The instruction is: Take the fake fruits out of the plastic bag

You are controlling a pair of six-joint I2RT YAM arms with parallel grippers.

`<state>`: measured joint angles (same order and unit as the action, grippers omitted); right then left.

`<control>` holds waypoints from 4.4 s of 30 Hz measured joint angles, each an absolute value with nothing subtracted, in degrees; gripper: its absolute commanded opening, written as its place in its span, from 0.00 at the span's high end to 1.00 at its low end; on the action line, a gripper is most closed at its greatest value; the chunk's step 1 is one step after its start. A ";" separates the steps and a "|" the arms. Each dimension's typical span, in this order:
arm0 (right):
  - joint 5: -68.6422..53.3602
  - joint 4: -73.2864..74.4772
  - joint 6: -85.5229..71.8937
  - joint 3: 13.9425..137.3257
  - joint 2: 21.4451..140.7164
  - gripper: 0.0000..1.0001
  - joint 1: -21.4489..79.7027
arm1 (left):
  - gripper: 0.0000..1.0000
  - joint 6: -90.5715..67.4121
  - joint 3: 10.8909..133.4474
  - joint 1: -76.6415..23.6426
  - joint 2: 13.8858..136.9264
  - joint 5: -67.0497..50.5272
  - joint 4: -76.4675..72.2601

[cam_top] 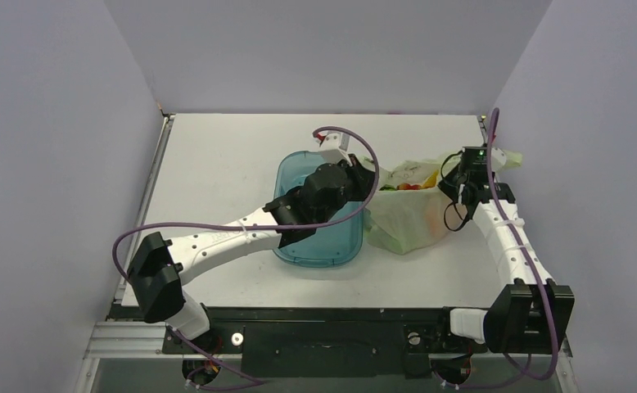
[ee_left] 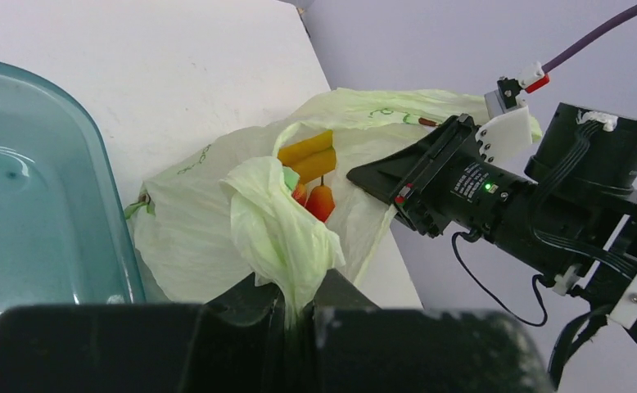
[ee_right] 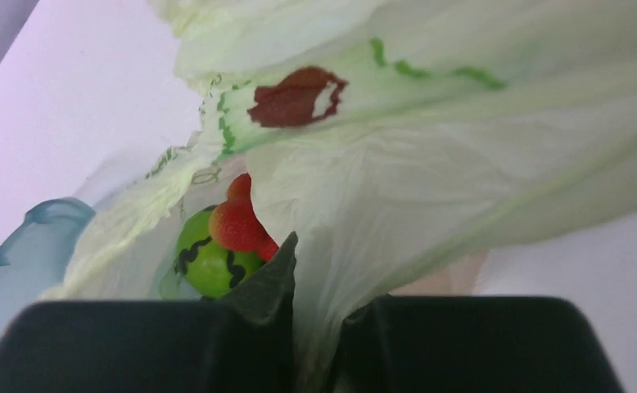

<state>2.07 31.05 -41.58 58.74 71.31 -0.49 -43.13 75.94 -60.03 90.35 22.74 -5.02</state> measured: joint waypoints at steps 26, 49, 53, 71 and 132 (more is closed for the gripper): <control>2.68 33.98 -32.08 75.55 80.79 0.37 -3.38 | 0.15 -54.17 65.63 -66.13 85.71 28.32 -6.33; -1.06 28.34 -35.22 57.87 64.49 0.86 2.09 | 0.14 -38.00 71.55 -64.51 89.14 5.58 -0.03; -0.71 28.86 -35.31 57.04 60.10 0.53 1.72 | 0.13 -37.60 70.76 -64.64 84.99 4.32 0.19; 6.63 29.15 -36.84 73.10 64.84 0.37 -4.91 | 0.19 -31.88 90.48 -60.93 96.44 10.28 10.50; -5.63 24.67 -32.93 70.63 75.33 0.55 8.10 | 0.43 -33.78 79.07 -57.34 83.83 -0.67 6.44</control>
